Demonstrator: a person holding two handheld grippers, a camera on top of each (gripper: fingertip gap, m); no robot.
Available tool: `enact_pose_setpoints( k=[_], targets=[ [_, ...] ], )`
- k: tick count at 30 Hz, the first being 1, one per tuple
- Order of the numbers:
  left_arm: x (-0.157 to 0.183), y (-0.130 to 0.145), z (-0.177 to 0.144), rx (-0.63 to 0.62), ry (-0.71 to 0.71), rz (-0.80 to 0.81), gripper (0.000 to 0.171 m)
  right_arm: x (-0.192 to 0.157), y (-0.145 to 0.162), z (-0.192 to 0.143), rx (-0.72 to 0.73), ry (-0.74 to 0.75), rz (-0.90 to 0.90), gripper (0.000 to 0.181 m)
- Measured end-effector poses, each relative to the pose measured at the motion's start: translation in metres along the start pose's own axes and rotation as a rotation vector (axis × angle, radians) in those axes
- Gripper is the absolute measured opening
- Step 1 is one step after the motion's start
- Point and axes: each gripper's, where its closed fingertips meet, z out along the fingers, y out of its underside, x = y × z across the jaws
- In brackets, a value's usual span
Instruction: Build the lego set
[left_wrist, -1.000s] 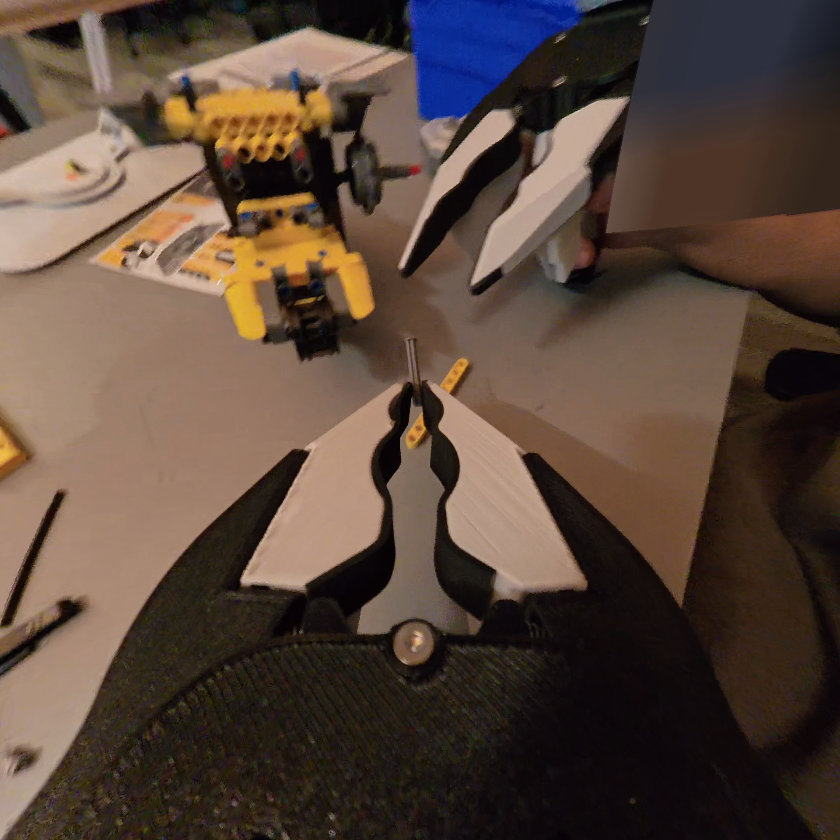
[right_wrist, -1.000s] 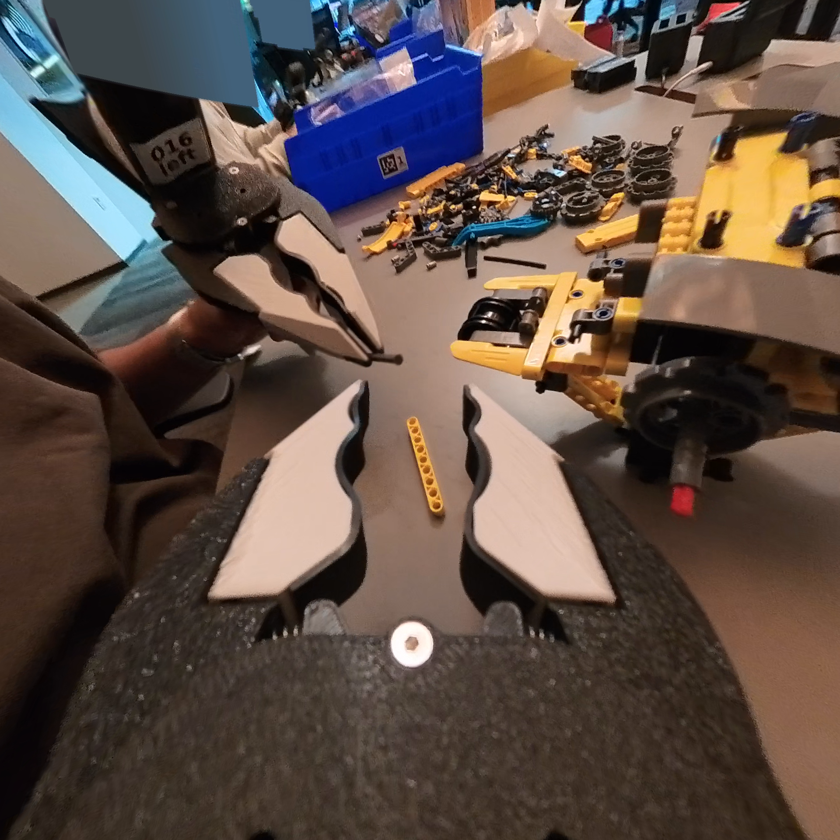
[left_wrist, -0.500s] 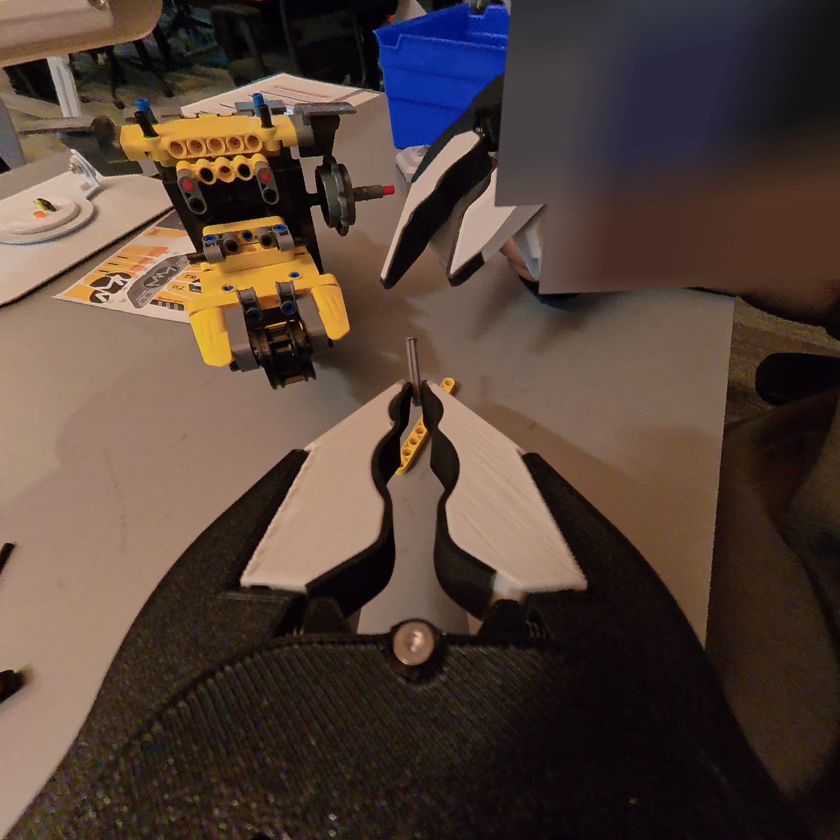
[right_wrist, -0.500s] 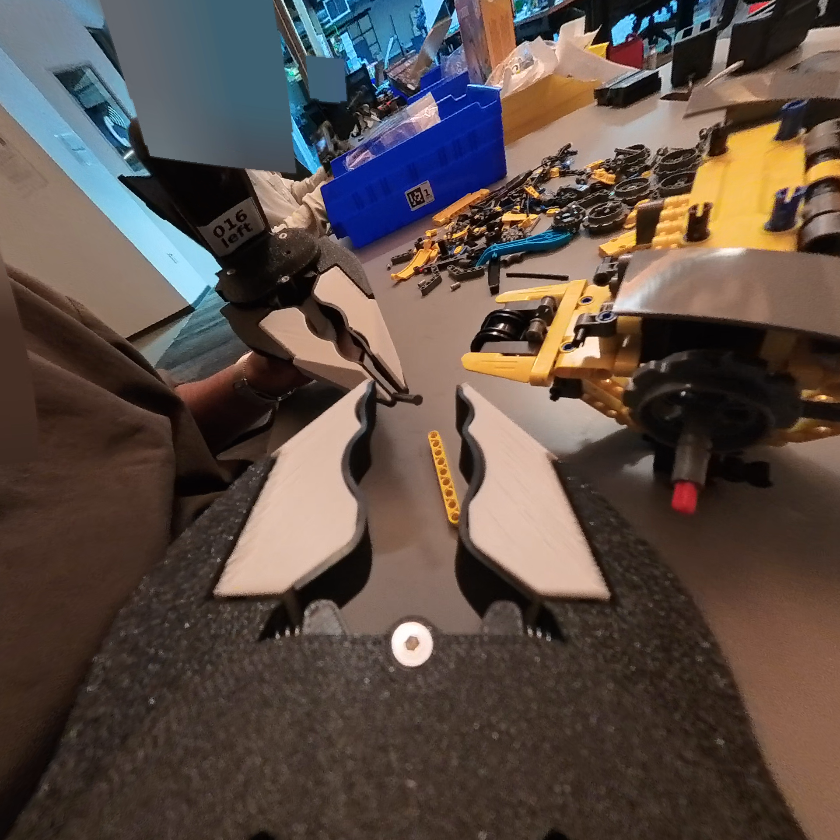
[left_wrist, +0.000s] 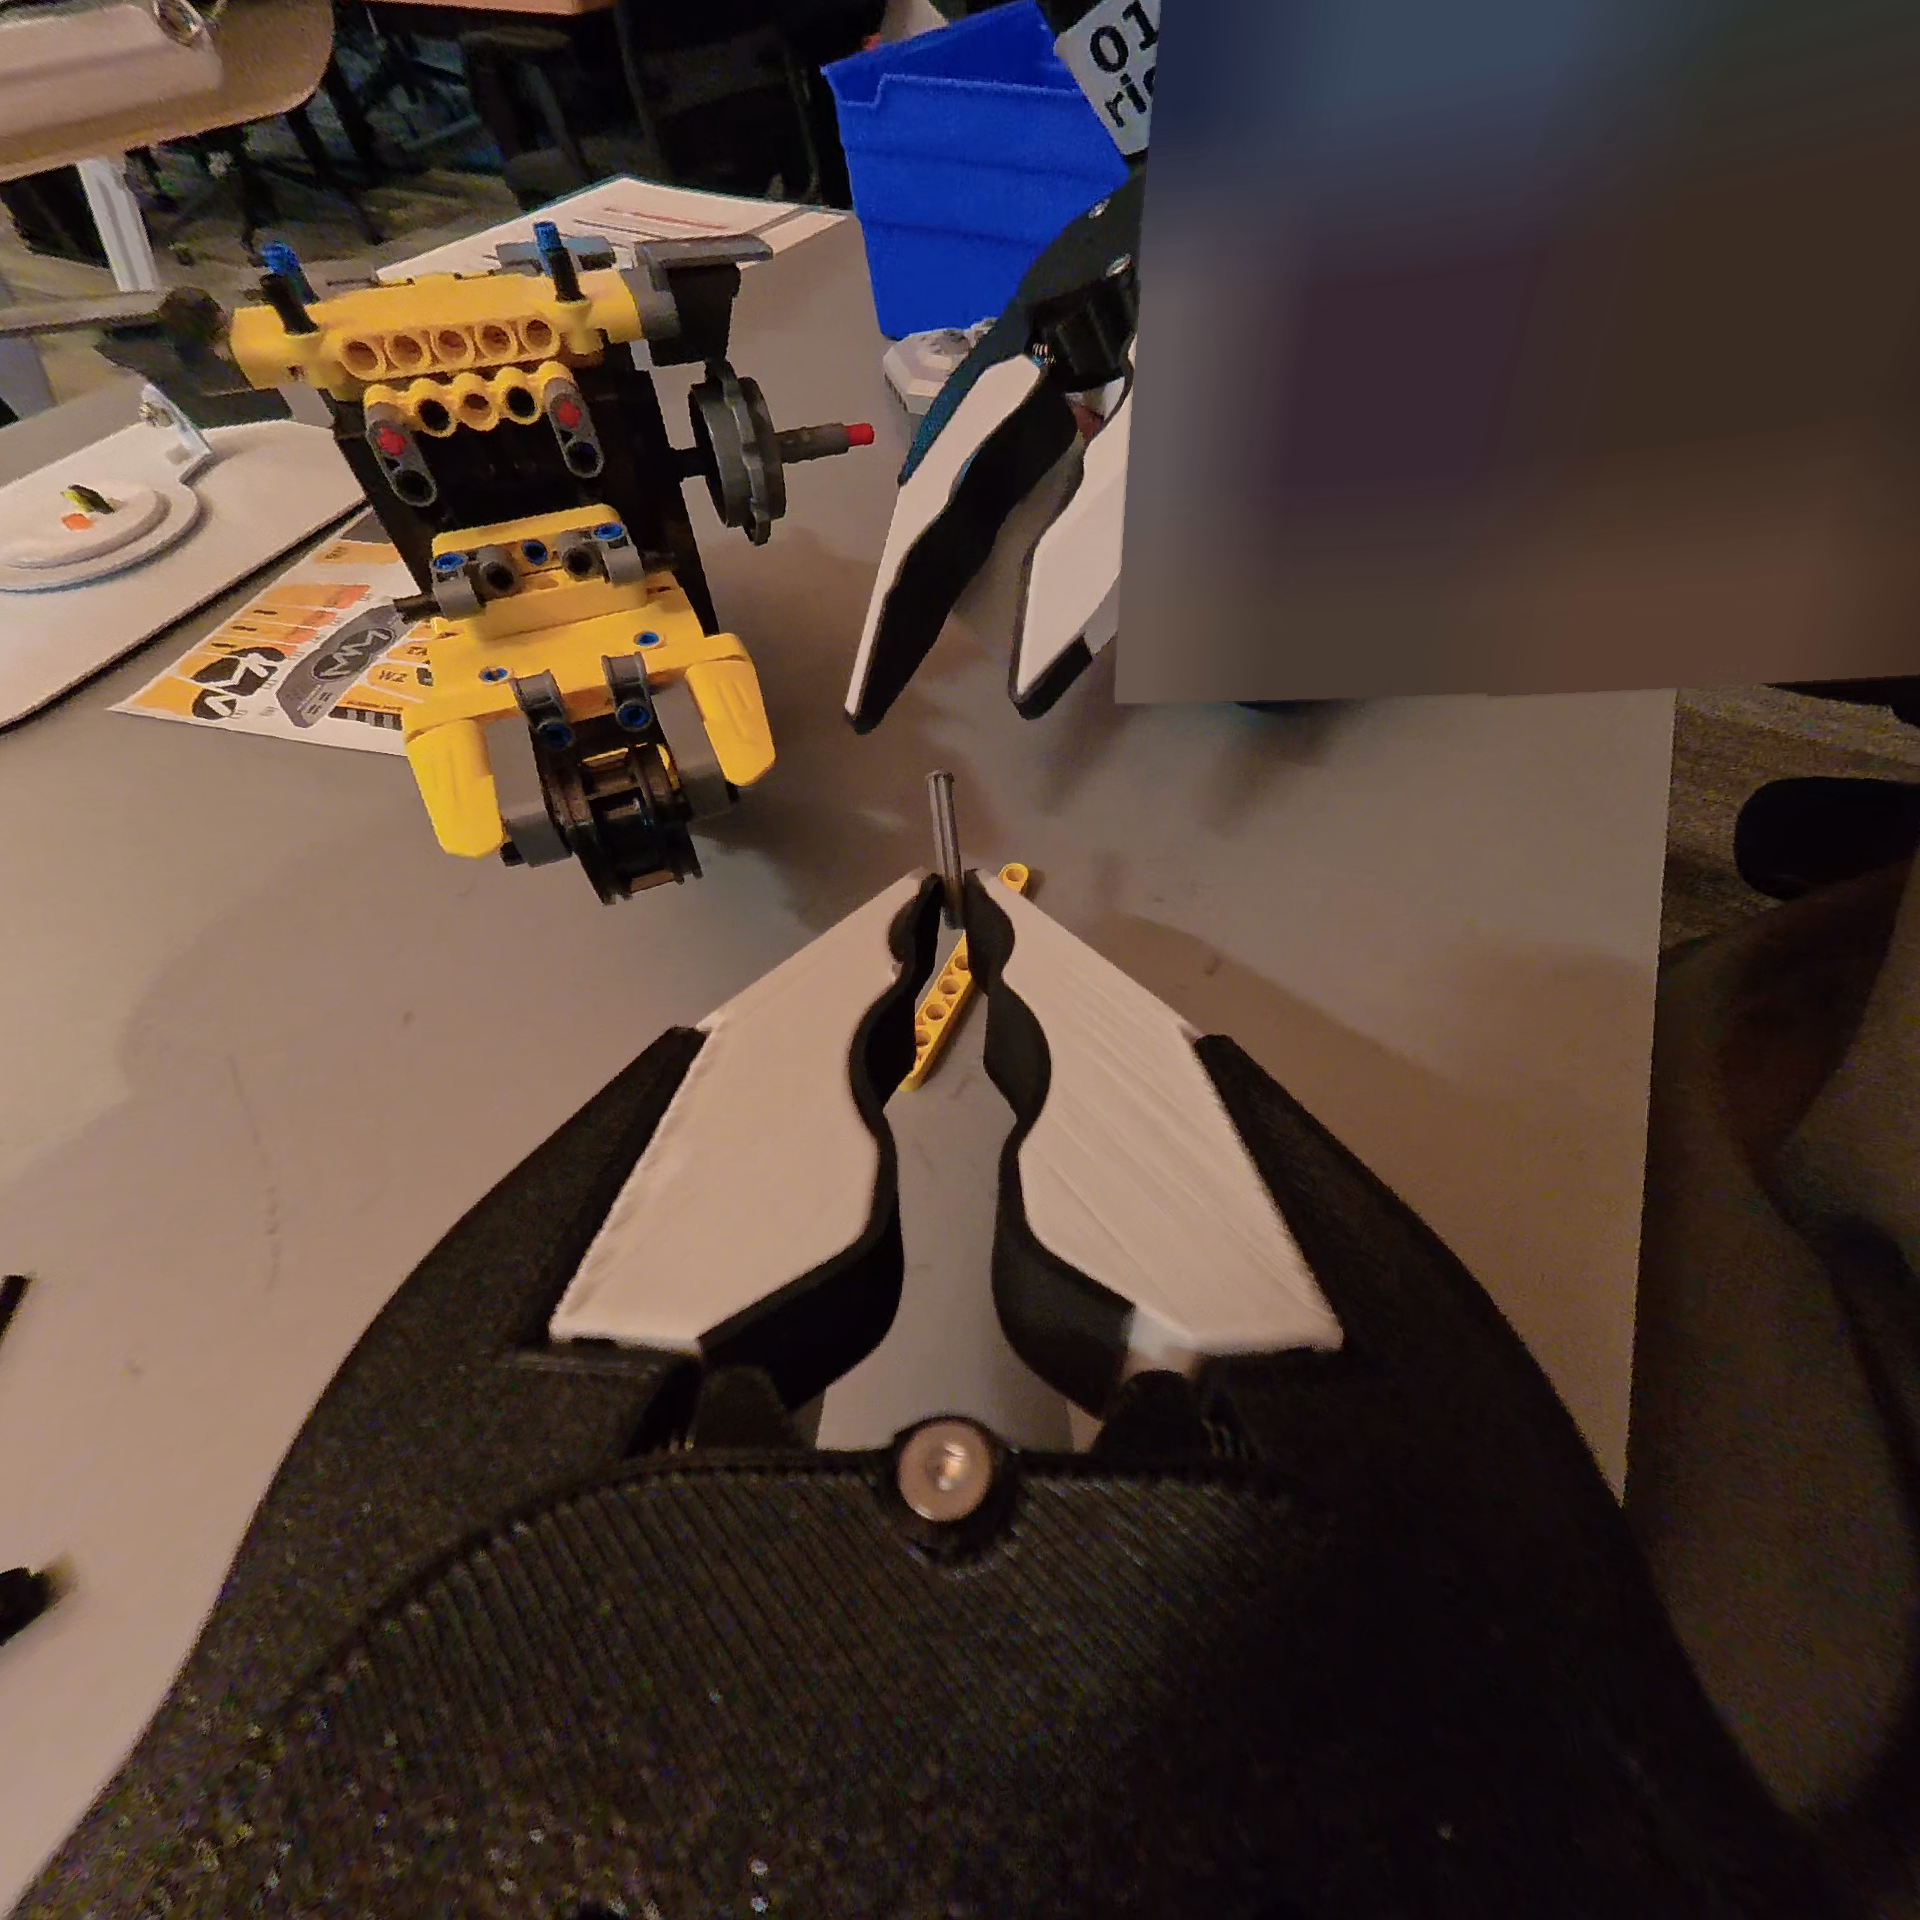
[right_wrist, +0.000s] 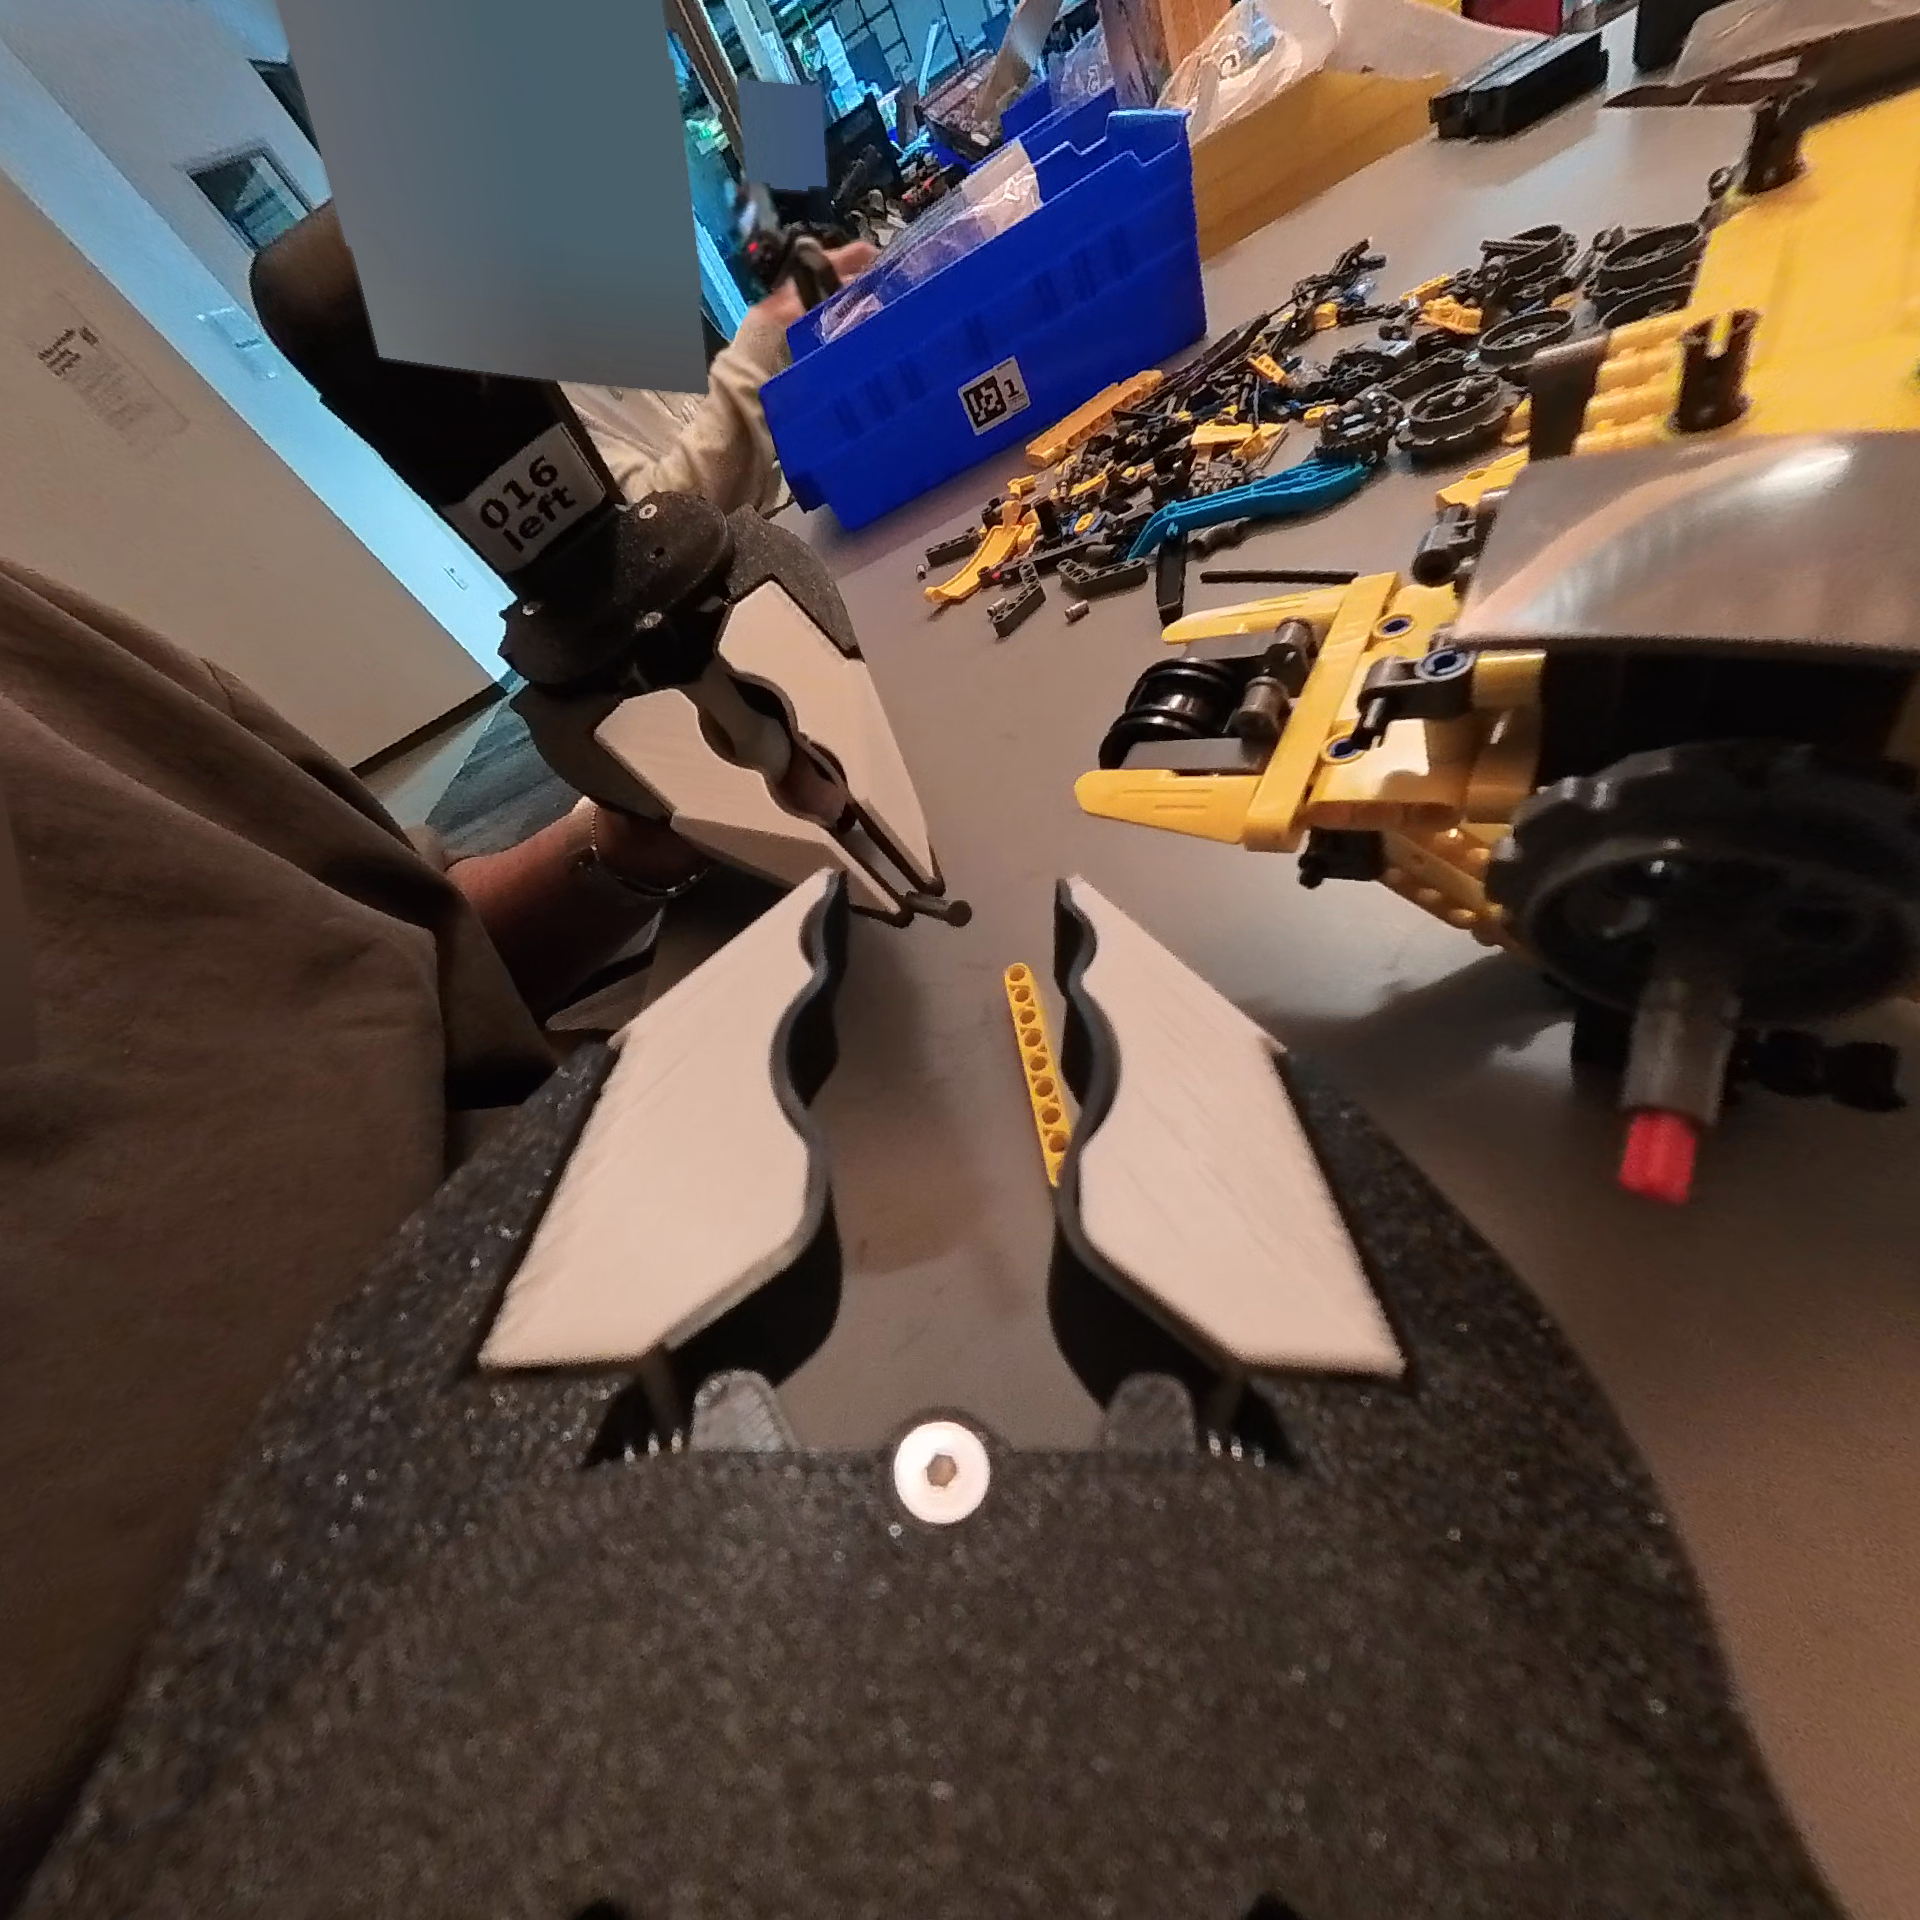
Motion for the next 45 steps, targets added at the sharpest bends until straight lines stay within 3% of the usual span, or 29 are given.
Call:
enact_pose_setpoints(
  k=[29,45],
  targets=[
    [0.004,-0.001,0.000,0.006,0.002,0.033,0.000,-0.009,0.002,0.003,-0.026,-0.013,-0.028,0.040],
    [0.009,-0.004,-0.001,0.022,0.003,0.080,0.000,-0.011,0.012,0.010,-0.076,-0.010,-0.053,0.028]
  ],
)
